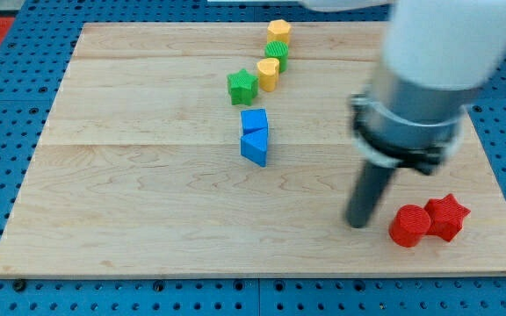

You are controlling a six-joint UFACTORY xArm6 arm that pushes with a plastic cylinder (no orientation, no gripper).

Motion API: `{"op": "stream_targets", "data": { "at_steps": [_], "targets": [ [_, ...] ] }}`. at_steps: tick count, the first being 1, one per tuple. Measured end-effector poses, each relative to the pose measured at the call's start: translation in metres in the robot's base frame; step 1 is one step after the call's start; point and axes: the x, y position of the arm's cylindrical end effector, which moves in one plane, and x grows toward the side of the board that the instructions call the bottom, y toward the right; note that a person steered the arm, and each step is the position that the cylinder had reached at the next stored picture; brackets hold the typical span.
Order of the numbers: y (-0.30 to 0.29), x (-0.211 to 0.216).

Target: Push the yellow hexagon to the left of green circle

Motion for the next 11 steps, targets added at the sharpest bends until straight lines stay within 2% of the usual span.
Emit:
{"op": "stream_targets", "data": {
  "at_steps": [1,2,3,4,5,7,8,10,11],
  "targets": [
    [0.024,-0.071],
    [0.068,-0.168],
    [0.069,-0.279],
    [0.060,-0.355],
    [0.041,-0.362],
    [-0.106,-0.351],
    [-0.120,-0.313],
    [-0.102,-0.356],
    [-0.062,-0.334]
  ]
}}
